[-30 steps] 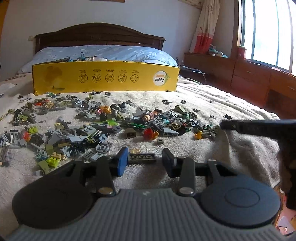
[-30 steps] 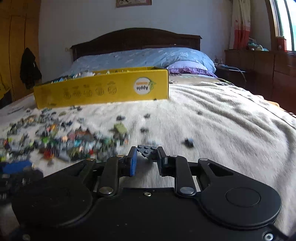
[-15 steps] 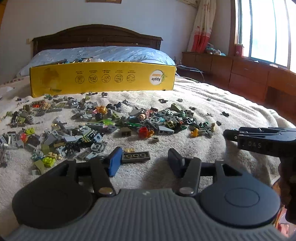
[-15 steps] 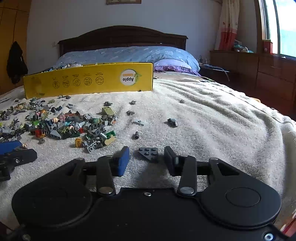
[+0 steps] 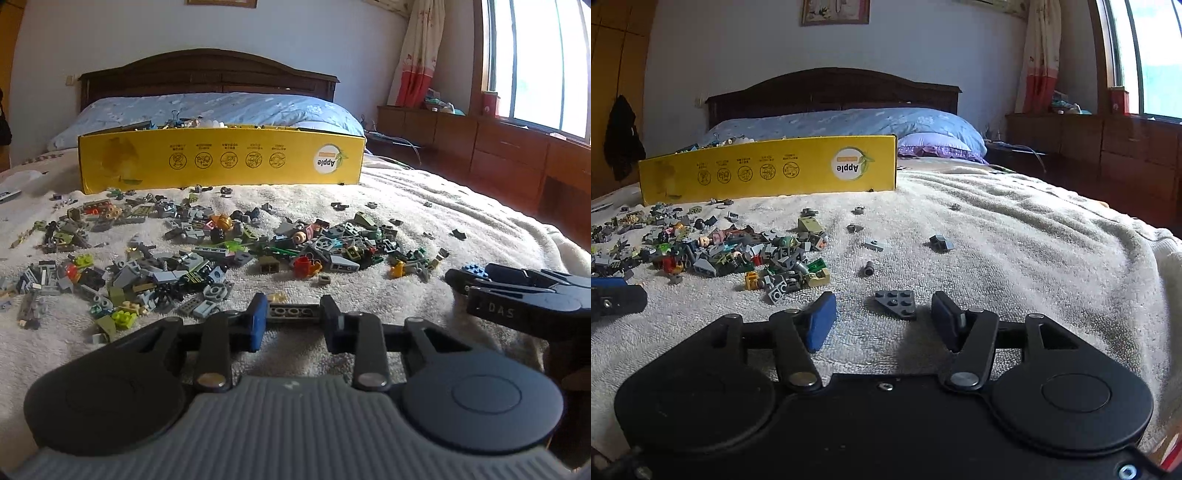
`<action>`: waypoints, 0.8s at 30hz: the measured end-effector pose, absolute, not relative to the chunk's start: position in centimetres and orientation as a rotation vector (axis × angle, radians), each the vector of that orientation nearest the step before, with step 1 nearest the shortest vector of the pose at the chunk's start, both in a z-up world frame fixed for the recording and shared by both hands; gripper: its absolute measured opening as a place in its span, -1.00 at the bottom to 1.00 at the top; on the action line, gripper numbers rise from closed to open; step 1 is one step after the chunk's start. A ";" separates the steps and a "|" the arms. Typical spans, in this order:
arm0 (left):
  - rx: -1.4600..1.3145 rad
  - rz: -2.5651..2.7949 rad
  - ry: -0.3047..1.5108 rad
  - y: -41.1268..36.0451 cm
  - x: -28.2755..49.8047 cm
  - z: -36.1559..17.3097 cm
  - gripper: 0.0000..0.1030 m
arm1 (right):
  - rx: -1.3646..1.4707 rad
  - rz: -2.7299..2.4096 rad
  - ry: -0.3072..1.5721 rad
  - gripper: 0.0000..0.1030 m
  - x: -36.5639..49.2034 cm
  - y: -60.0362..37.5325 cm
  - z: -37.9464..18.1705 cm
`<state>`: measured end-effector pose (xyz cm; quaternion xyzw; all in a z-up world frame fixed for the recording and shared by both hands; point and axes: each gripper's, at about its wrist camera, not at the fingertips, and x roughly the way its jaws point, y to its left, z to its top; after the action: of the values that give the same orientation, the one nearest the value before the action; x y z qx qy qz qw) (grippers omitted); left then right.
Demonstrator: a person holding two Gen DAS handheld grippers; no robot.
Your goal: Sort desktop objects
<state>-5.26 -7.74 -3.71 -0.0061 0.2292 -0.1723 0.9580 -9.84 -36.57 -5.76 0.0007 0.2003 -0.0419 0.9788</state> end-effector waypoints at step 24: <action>-0.047 -0.330 0.417 -5.3 -6.0 -2.5 -0.32 | 0.029 -0.059 0.366 -0.58 -10.8 -35.0 -3.3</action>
<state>-5.97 -5.28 -2.46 -0.0232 0.2063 -0.1628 0.9646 -10.77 -35.00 -3.33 0.0146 0.1820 -0.0295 0.9828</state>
